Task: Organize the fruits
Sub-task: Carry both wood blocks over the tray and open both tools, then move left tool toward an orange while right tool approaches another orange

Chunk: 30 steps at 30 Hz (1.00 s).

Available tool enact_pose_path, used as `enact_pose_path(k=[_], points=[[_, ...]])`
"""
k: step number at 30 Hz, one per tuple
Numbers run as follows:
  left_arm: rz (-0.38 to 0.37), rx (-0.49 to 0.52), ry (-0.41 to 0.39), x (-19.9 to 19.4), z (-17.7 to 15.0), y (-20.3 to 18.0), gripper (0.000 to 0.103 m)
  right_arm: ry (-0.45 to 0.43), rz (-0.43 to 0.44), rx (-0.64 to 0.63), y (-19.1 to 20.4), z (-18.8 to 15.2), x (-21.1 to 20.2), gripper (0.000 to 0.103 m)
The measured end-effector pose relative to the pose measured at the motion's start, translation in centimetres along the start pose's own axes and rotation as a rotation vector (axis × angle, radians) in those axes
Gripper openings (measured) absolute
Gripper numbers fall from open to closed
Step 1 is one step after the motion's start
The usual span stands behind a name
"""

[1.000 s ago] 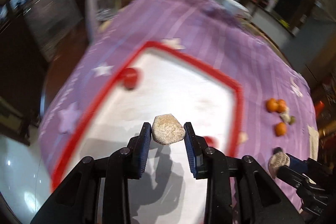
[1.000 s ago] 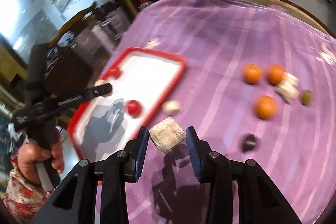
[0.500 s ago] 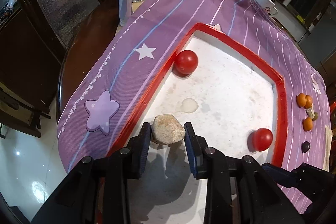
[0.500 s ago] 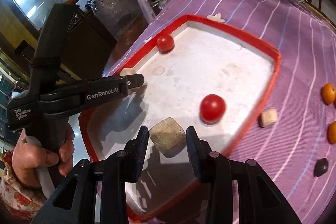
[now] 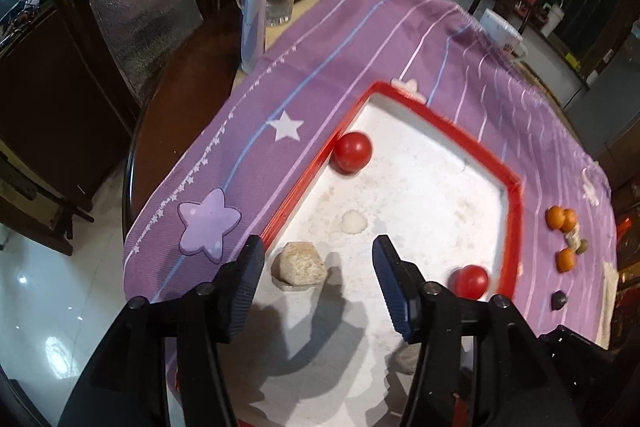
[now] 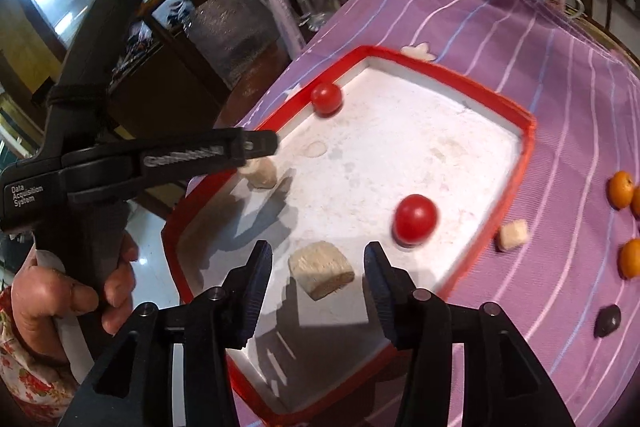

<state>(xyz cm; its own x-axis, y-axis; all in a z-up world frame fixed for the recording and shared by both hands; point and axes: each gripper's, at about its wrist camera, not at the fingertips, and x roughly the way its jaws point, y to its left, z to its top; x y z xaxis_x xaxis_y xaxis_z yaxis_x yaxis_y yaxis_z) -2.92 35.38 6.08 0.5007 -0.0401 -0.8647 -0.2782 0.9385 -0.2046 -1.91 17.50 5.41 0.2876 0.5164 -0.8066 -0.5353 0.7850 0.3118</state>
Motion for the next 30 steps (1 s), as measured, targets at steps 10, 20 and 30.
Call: enact_pose_path(k=[10, 20, 30], points=[[-0.071, -0.002, -0.072, -3.3, 0.4, -3.2, 0.060, -0.124, -0.078, 0.169, -6.5, -2.6, -7.4, 0.053], [-0.159, 0.142, -0.022, -2.0, -1.5, -11.8, 0.061, -0.153, -0.216, 0.414, -17.1, -8.3, -12.6, 0.053], [-0.256, 0.386, 0.084, 1.1, -7.4, -22.2, 0.061, -0.142, -0.230, 0.437, -21.2, -9.9, -13.6, 0.053]])
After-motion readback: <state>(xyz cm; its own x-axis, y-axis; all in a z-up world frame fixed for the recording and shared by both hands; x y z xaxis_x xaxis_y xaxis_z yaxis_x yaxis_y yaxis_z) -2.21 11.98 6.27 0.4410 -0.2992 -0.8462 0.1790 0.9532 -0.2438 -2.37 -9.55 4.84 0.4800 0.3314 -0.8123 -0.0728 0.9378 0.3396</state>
